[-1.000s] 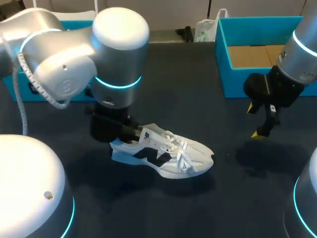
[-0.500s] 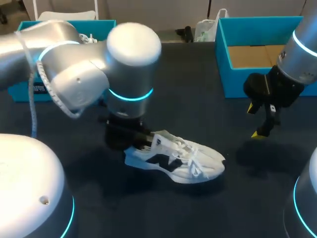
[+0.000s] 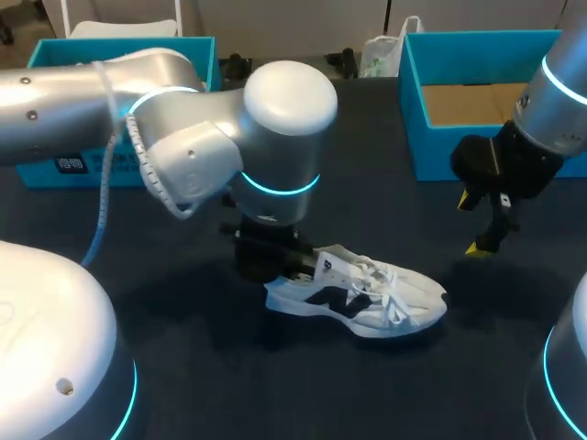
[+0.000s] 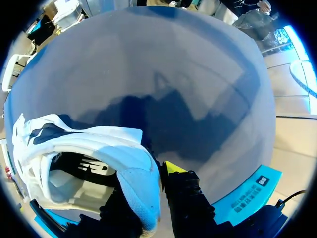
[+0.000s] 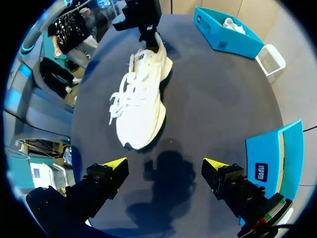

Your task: Take the shoe out of the shoebox, open the shoe tongue, remove and reinsert the insole, then place the shoe into the shoebox

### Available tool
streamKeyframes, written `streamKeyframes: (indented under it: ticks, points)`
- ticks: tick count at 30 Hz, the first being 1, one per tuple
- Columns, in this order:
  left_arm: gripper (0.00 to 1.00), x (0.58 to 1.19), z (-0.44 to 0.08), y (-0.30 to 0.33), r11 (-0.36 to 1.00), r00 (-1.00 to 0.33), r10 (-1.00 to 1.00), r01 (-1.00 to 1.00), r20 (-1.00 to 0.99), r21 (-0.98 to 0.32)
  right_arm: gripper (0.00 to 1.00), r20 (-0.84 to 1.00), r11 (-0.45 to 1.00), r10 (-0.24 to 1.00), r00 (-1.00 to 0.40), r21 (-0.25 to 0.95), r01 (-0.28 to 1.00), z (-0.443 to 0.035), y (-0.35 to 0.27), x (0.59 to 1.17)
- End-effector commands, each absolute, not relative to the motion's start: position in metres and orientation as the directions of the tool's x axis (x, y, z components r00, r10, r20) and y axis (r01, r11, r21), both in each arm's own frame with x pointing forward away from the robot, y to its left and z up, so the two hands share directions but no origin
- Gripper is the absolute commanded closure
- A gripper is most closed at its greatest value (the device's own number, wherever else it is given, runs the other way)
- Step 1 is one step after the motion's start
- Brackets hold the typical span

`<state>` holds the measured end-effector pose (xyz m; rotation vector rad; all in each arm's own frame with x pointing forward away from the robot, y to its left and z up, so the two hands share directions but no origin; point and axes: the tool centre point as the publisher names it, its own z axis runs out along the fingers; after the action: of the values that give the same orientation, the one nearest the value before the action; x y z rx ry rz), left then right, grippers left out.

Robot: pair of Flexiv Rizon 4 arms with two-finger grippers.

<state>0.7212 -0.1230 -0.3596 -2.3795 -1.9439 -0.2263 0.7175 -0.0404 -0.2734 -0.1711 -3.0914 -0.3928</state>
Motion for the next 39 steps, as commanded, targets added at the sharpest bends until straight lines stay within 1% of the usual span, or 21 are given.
streamKeyframes:
  ticks: [1,26,27,28,29,30,31,35,39]
  points:
    - [1.0,0.723,-0.371,-0.129,-0.189,0.183,0.974,0.981,0.135,0.034,0.0,0.034,0.963,0.107,-0.994,0.247,0.112,-0.274,-0.04,0.717]
    - [1.0,0.704,-0.401,-0.137,-0.159,0.144,0.969,0.985,0.199,0.061,0.0,0.034,0.963,0.107,-0.994,0.247,0.112,-0.274,-0.04,0.717]
    - [0.97,0.704,-0.401,-0.137,-0.159,0.144,0.97,0.985,0.198,0.061,0.0,0.034,0.963,0.107,-0.994,0.247,0.112,-0.274,-0.04,0.717]
    - [0.81,0.703,-0.401,-0.136,-0.159,0.144,0.97,0.985,0.197,0.061,0.0,0.034,0.963,0.107,-0.994,0.247,0.112,-0.274,-0.04,0.717]
    - [0.38,0.702,-0.4,-0.136,-0.158,0.144,0.971,0.985,0.193,0.061,0.0,0.034,0.963,0.107,-0.994,0.247,0.112,-0.274,-0.04,0.717]
    - [0.23,0.702,-0.399,-0.135,-0.16,0.146,0.971,0.985,0.189,0.06,0.0,0.034,0.963,0.107,-0.994,0.247,0.112,-0.274,-0.04,0.717]
    - [0.0,0.7,-0.395,-0.135,-0.16,0.146,0.972,0.985,0.182,0.065,0.0,0.034,0.963,0.107,-0.994,0.247,0.112,-0.274,-0.04,0.717]
    - [0.0,0.696,-0.379,-0.133,-0.16,0.148,0.977,0.985,0.153,0.065,0.0,0.034,0.963,0.107,-0.994,0.247,0.112,-0.274,-0.04,0.717]
    - [0.0,0.691,-0.349,-0.129,-0.145,0.135,0.984,0.986,0.117,0.08,0.0,0.034,0.963,0.107,-0.994,0.247,0.112,-0.274,-0.04,0.717]
